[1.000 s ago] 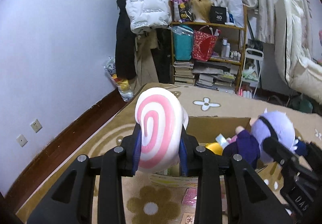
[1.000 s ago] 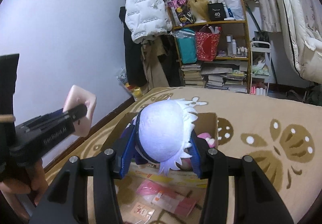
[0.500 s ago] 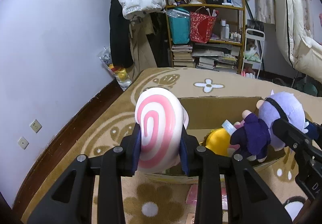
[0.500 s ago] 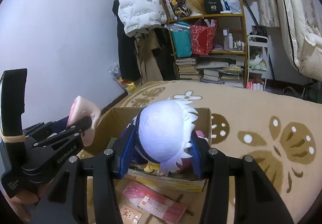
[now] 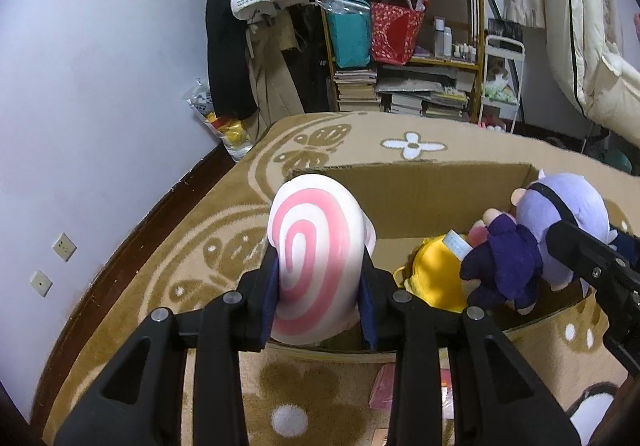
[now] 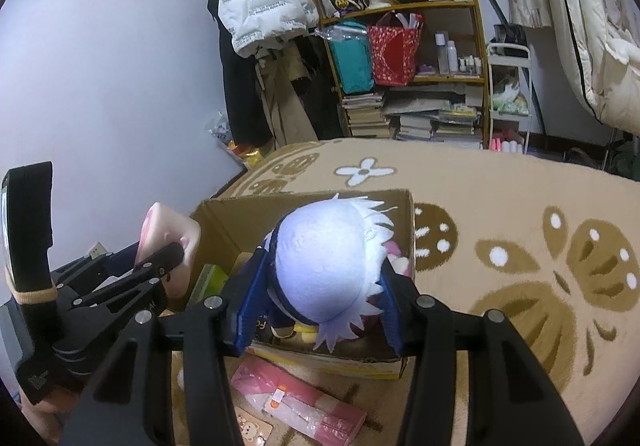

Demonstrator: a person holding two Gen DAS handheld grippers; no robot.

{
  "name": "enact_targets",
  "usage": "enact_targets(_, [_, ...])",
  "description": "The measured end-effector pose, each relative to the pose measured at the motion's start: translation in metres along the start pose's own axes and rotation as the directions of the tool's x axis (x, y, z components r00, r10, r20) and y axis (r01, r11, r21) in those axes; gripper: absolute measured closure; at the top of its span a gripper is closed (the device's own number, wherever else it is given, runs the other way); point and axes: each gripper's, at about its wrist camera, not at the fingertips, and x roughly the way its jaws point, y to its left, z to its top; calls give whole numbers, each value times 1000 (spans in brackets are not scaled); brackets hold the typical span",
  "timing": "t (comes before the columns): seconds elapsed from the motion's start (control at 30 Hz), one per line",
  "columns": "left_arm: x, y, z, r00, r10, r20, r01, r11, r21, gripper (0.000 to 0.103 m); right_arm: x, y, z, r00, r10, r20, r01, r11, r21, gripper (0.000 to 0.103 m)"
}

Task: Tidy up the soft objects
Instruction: 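Lower pink swirl cushion into box with left tool while right tool drops doll in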

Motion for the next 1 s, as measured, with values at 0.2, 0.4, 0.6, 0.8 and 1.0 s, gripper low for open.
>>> enact_targets(0.2, [3, -13, -6, 998, 69, -1, -69, 995, 74, 48, 7, 0, -3, 1000, -8, -30, 8, 1000, -1, 47])
enact_targets(0.4, [-9, -10, -2, 994, 97, 51, -100, 993, 56, 23, 9, -2, -3, 999, -10, -47, 11, 1000, 6, 45])
enact_targets(0.6, [-9, 0, -2, 996, 86, 11, -86, 996, 23, 11, 9, -4, -5, 999, -18, -49, 18, 1000, 11, 40])
enact_targets(0.8, [-22, 9, -3, 995, 93, 24, -93, 996, -6, 1, 2, -3, -5, 1000, -5, -29, 5, 1000, 1, 13])
enact_targets(1.0, [-43, 24, -9, 996, 90, 22, -89, 995, -39, 0, -10, -2, -5, 1000, 2, -20, -2, 1000, -5, 1])
